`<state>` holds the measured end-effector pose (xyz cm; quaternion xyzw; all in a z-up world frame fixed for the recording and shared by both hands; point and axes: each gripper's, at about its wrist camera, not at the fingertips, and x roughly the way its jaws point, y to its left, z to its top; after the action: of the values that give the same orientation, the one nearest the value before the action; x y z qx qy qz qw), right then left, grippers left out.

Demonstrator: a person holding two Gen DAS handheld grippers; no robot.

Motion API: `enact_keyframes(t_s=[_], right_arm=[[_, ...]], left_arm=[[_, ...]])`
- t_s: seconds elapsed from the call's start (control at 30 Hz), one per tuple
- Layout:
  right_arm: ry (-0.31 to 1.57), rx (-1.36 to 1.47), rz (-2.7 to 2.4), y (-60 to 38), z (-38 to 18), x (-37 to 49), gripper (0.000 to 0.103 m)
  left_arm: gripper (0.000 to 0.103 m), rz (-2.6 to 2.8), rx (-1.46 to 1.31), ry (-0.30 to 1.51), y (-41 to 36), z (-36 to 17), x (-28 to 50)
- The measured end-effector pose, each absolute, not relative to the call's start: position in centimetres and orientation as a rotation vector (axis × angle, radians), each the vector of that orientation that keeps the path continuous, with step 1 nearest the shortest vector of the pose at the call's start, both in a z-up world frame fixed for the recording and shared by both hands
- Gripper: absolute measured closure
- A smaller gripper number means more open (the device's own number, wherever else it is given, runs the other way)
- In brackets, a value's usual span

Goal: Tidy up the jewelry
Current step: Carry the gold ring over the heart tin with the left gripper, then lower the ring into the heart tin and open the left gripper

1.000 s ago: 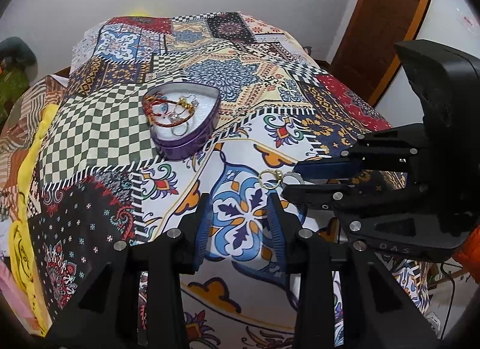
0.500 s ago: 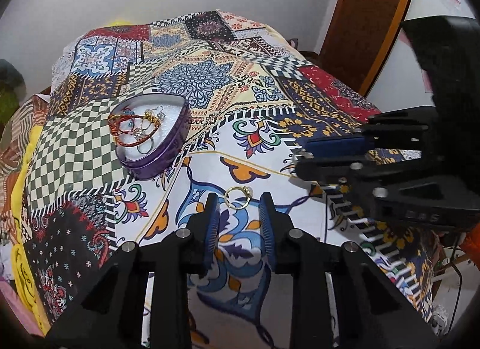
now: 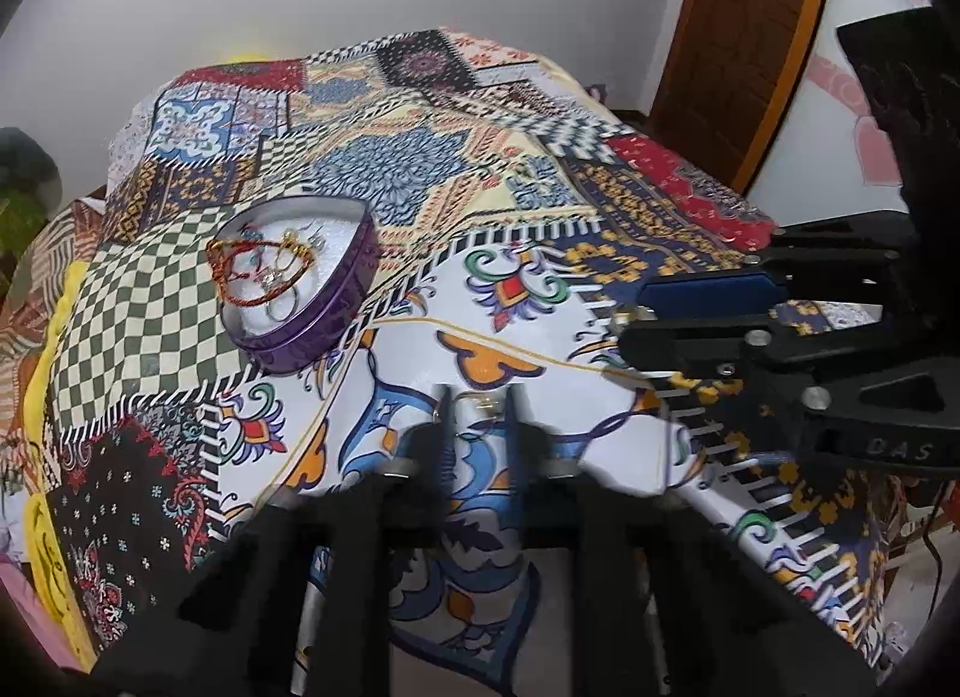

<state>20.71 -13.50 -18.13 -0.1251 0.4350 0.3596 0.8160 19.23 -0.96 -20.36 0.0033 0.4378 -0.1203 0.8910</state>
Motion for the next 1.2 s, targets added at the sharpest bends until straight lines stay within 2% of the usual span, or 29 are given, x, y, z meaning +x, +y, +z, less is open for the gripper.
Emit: enact_keyframes(t_s=[0.7, 1.2], right_arm=[[0.865, -0.229, 0.767, -11.1, -15.5, 21.8, 0.083], [0.839, -0.227, 0.802, -6.9, -15.1, 24.4, 0.083]], left_arm=[[0.099, -0.185, -0.060, 0.797, 3.0, -16.5, 18.3], [0.099, -0.138, -0.095, 0.751, 7.4, -15.7, 20.7]])
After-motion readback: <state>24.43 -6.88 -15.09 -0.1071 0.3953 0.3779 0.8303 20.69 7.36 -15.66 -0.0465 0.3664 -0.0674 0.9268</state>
